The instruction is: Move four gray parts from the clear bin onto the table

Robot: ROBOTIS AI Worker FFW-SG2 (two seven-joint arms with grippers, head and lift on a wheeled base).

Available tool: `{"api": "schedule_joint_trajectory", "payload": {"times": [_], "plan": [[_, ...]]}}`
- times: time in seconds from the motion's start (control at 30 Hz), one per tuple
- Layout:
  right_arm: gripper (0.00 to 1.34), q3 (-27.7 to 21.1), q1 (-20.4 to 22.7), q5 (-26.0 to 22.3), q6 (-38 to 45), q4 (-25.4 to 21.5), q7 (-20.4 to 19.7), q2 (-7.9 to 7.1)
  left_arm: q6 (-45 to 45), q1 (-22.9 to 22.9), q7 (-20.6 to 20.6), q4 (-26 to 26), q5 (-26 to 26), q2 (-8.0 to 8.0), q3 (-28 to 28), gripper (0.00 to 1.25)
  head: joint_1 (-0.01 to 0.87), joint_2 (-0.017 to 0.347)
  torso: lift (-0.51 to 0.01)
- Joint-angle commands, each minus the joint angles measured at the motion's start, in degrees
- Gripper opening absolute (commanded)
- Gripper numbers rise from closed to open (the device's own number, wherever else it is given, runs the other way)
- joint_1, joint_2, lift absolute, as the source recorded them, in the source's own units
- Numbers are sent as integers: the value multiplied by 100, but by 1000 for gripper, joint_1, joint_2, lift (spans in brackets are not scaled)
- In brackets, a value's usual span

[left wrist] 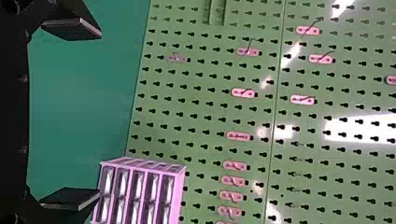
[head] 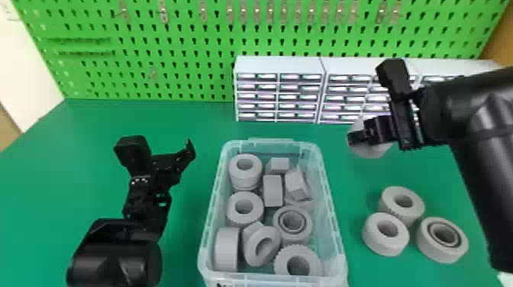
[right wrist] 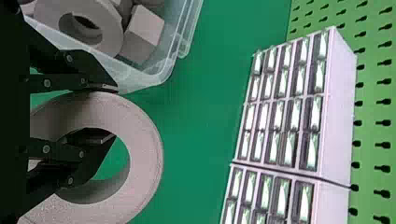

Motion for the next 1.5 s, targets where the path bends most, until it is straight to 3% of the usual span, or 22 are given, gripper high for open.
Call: {"api": "schedule_joint_trajectory", "payload": {"times": [0.0, 0.43, 1.47], "plan": [[222, -106, 81, 50, 10, -4, 0, -17, 0, -13, 0, 0, 7, 0, -20, 1152, 693, 72, -52], [222, -150, 265, 208, -131, 102, 0, -26, 0, -48, 0, 0, -2, 0, -64, 1152, 693, 72, -52], [222, 78, 371, 226, -781, 1271, 0, 18, 0, -74, 9, 18, -2, -9, -73, 1151, 693, 72, -52]]}}
